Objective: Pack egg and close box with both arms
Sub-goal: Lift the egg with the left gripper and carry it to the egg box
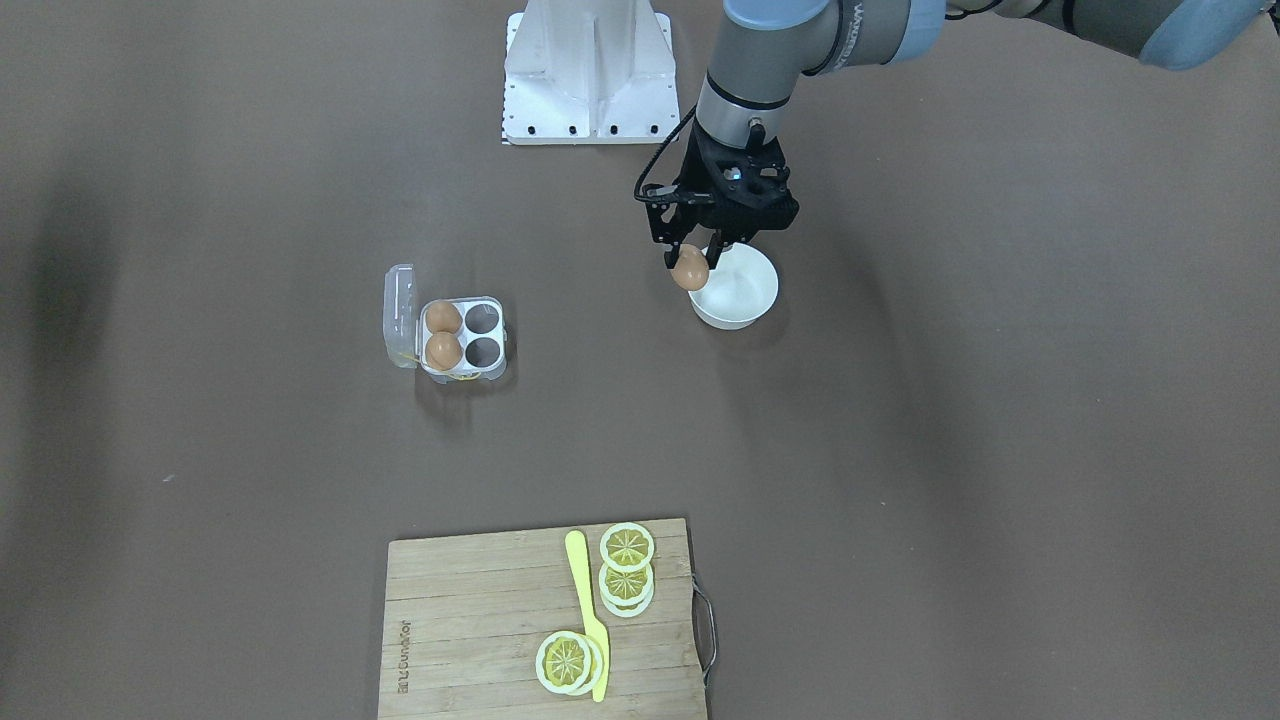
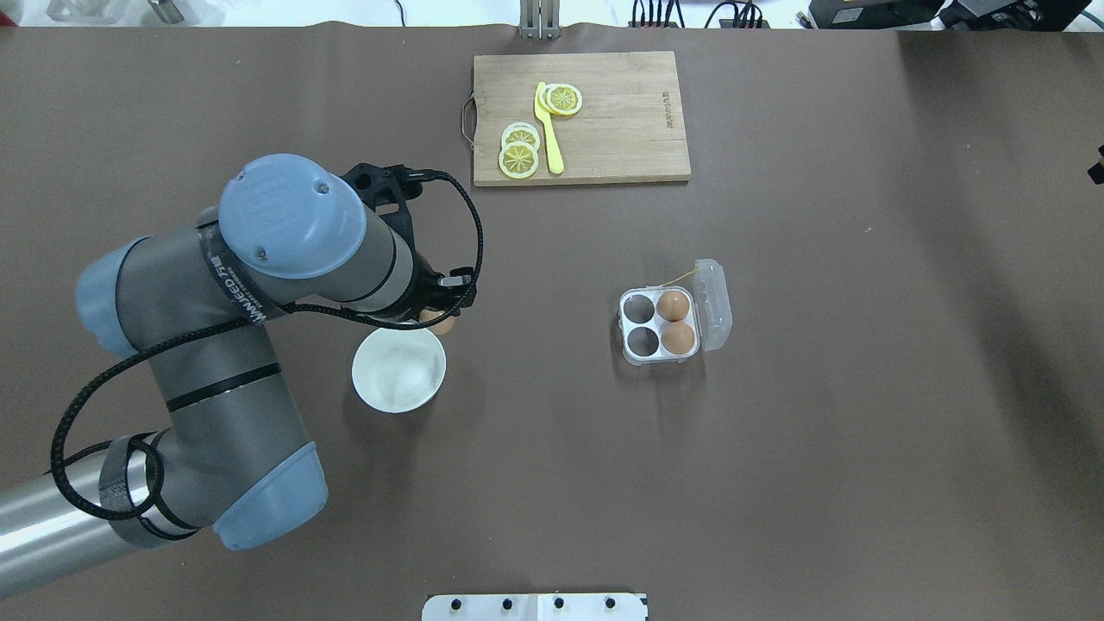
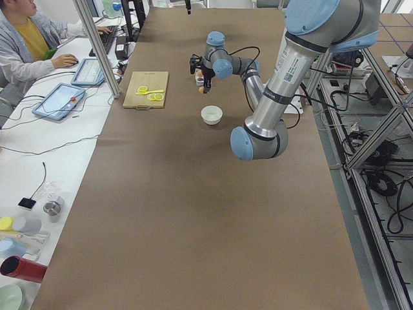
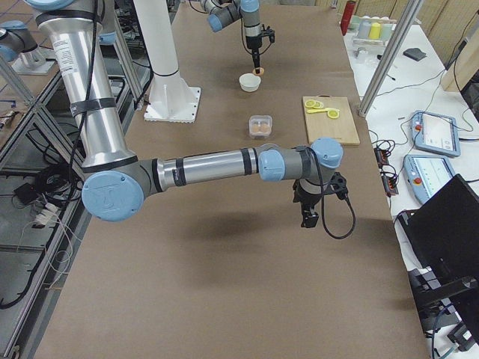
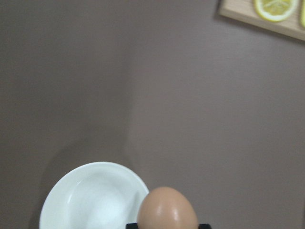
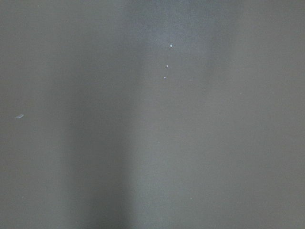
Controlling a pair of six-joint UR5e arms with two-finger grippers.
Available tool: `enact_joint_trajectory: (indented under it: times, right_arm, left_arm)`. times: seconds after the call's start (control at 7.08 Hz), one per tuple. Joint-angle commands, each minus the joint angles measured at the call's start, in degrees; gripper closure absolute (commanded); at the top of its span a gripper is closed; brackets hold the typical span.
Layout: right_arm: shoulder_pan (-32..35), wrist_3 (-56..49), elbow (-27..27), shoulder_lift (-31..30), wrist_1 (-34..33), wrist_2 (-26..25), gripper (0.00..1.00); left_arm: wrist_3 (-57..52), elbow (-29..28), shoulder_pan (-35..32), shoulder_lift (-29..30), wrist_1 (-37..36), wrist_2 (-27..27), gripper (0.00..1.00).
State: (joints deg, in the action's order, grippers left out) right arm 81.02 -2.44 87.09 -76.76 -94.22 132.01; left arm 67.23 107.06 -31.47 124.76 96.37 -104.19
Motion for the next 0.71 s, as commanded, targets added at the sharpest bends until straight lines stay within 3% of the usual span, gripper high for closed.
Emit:
enact_joint_trajectory:
  times: [0.0, 0.14, 0.28, 0.56]
  right_arm:
    - [-0.77, 0.33, -0.08, 0.03, -0.09, 0.00, 0.00]
    - [-0.95, 1.38, -0.08, 0.03, 0.00, 0.00, 0.00]
    - [-1.04, 1.39, -0.08, 0.03, -0.09, 0.00, 0.00]
    - [-1.13, 1.91, 0.10, 0.03, 0.00, 0.09, 0.00]
  left_arm:
    - [-17.98, -9.28, 0.00, 1.01, 25.95, 0.83, 1.00]
    - [-31.75, -13.24, 0.18, 1.89, 31.11, 4.49, 1.00]
    - [-41.29, -14.24, 0.35, 2.76, 31.60, 9.22, 1.00]
    - [-41.48, -14.60, 2.98, 5.92, 31.51, 11.80, 1.00]
